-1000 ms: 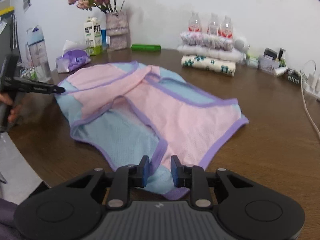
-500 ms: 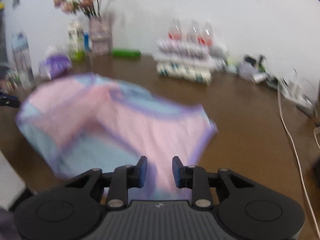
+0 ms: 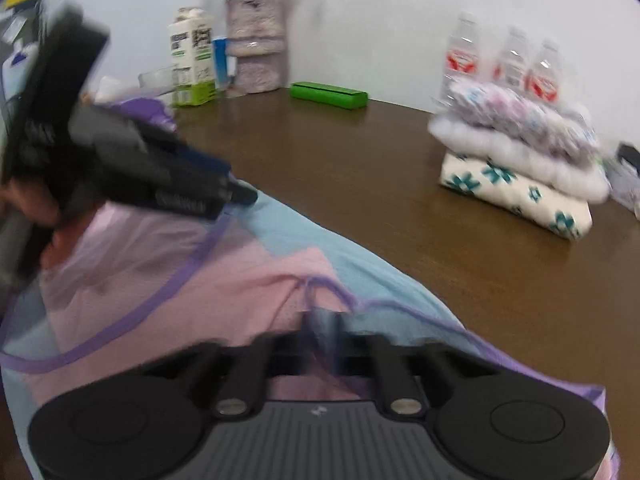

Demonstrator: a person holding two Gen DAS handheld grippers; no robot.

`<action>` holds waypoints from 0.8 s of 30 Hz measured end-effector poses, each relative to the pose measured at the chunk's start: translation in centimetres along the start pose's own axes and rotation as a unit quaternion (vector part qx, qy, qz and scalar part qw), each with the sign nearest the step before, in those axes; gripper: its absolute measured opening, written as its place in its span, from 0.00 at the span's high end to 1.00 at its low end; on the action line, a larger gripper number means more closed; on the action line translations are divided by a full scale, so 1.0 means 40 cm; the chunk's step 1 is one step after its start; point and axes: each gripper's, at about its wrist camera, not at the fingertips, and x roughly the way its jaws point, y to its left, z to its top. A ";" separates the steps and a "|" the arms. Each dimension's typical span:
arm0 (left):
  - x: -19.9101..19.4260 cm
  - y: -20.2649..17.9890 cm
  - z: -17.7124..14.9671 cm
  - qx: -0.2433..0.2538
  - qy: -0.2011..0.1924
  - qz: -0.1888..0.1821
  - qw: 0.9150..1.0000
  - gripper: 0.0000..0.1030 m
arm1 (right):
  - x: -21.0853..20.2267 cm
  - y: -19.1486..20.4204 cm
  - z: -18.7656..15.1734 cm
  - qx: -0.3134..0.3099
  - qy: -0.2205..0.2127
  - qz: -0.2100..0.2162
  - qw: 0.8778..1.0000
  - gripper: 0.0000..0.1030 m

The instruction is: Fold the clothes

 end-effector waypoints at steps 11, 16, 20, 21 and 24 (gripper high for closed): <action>0.035 0.044 -0.043 -0.065 -0.021 0.094 0.993 0.70 | -0.081 -0.131 -0.042 0.104 -0.032 -0.027 0.994 0.76; 0.033 0.060 -0.043 -0.087 -0.022 0.088 0.992 0.65 | 0.000 -0.167 0.034 0.156 -0.027 0.027 0.987 0.77; 0.030 0.098 -0.053 -0.135 -0.020 0.071 0.988 0.60 | 0.051 -0.147 0.034 0.153 -0.034 -0.007 0.988 0.97; 0.029 0.105 -0.056 -0.146 -0.020 0.067 0.987 0.60 | 0.039 -0.146 0.026 0.155 -0.050 -0.030 0.986 0.97; 0.028 0.104 -0.055 -0.147 -0.019 0.071 0.986 0.58 | 0.013 -0.162 0.007 0.178 -0.066 -0.059 0.980 0.90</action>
